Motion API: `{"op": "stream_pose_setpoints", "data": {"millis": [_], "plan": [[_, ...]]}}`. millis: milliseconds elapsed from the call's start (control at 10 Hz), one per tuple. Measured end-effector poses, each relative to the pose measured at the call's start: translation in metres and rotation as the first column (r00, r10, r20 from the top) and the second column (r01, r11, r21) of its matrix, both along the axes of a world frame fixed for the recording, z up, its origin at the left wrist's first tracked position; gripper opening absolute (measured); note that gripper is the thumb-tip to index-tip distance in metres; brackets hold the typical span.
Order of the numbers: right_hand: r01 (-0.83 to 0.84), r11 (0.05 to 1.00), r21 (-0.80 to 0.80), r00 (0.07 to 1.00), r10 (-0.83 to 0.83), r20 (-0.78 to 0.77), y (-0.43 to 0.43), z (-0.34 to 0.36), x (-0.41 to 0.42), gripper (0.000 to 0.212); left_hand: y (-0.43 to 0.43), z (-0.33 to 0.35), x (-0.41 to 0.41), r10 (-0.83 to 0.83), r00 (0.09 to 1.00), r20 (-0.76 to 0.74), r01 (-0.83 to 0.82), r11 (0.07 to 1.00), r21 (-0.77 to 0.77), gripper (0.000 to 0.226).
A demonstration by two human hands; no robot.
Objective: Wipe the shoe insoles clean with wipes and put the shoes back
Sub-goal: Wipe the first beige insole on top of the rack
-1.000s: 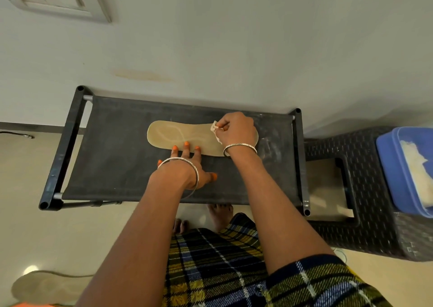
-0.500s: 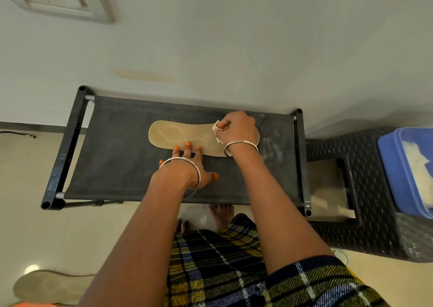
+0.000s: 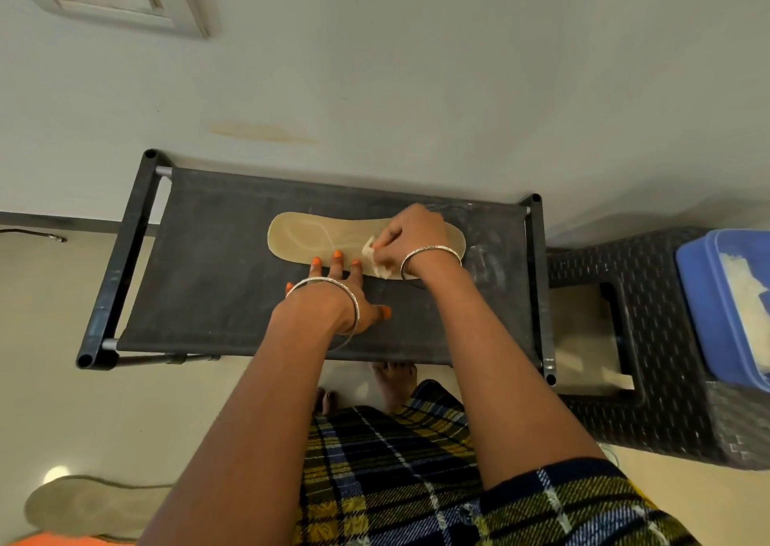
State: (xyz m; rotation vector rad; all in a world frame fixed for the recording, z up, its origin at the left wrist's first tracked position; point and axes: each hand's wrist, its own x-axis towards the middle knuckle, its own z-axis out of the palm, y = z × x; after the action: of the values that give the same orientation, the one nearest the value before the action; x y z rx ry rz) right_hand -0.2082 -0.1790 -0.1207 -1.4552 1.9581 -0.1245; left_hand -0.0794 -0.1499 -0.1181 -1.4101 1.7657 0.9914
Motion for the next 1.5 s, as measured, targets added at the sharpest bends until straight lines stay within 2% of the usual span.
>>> {"op": "stream_pose_setpoints", "data": {"millis": [100, 200, 300, 400, 500, 600, 700, 800, 900, 1000, 1100, 1200, 1300, 1400, 1500], "plan": [[-0.015, 0.999, 0.041, 1.000, 0.014, 0.025, 0.000, -0.002, 0.002, 0.007, 0.000, 0.000, -0.001, 0.008, 1.000, -0.006, -0.008, 1.000, 0.001, 0.090], [0.170, 0.960, -0.221, 0.983, -0.179, -0.026, 0.001, -0.005, 0.001, 0.007, 0.000, 0.001, -0.001, 0.011, 1.000, 0.003, -0.011, 1.000, 0.004, 0.090], [0.214, 0.941, -0.264, 0.974, -0.225, -0.012, 0.001, -0.008, 0.000, 0.006, 0.000, 0.001, -0.001, 0.004, 1.000, 0.007, -0.004, 1.000, 0.007, 0.089], [0.009, 0.997, -0.081, 0.999, -0.013, -0.043, -0.003, -0.006, 0.004, 0.005, 0.000, 0.003, -0.001, -0.003, 1.000, 0.001, 0.003, 1.000, 0.005, 0.089], [-0.084, 0.996, 0.039, 0.995, 0.086, -0.054, -0.002, -0.002, 0.006, 0.005, 0.000, 0.003, -0.001, 0.001, 1.000, -0.015, -0.001, 1.000, 0.004, 0.089], [0.094, 0.983, -0.155, 0.987, -0.113, -0.115, 0.002, 0.004, 0.003, 0.010, 0.000, 0.001, 0.000, 0.001, 1.000, -0.006, -0.001, 1.000, 0.001, 0.089], [0.146, 0.968, -0.204, 0.968, -0.182, -0.171, 0.002, 0.006, -0.001, 0.012, 0.000, 0.000, 0.000, 0.007, 1.000, -0.007, -0.007, 1.000, 0.007, 0.089], [-0.030, 0.999, -0.029, 0.996, 0.027, -0.087, -0.001, 0.006, 0.001, 0.008, 0.000, 0.000, -0.001, 0.005, 1.000, -0.009, -0.005, 1.000, 0.005, 0.089], [-0.111, 0.992, 0.059, 0.993, 0.113, -0.034, 0.001, 0.006, 0.004, 0.006, 0.000, 0.001, 0.001, 0.004, 1.000, -0.015, -0.004, 1.000, 0.000, 0.088], [0.064, 0.988, -0.138, 0.988, -0.082, -0.130, 0.004, 0.007, 0.003, 0.011, 0.000, 0.001, 0.003, 0.001, 1.000, -0.010, -0.001, 1.000, 0.001, 0.088], [0.074, 0.979, -0.192, 0.975, -0.111, -0.193, 0.004, 0.007, 0.003, 0.014, 0.000, 0.000, 0.003, -0.007, 1.000, -0.005, 0.007, 1.000, 0.001, 0.088], [-0.076, 0.997, -0.023, 0.990, 0.073, -0.121, 0.002, 0.011, 0.005, 0.012, 0.000, 0.000, 0.003, -0.006, 1.000, -0.008, 0.006, 1.000, 0.001, 0.088], [-0.133, 0.988, 0.077, 0.986, 0.140, -0.090, 0.001, 0.010, 0.006, 0.008, -0.001, 0.000, 0.002, 0.001, 1.000, -0.018, -0.001, 1.000, -0.001, 0.089], [0.064, 0.990, -0.129, 0.987, -0.083, -0.140, 0.003, 0.007, 0.003, 0.009, -0.002, -0.001, 0.001, -0.002, 1.000, -0.010, 0.002, 1.000, 0.000, 0.090], [0.112, 0.973, -0.203, 0.976, -0.145, -0.159, 0.004, 0.007, 0.001, 0.010, -0.002, -0.002, 0.001, 0.000, 1.000, -0.009, 0.000, 1.000, 0.000, 0.090]]}}
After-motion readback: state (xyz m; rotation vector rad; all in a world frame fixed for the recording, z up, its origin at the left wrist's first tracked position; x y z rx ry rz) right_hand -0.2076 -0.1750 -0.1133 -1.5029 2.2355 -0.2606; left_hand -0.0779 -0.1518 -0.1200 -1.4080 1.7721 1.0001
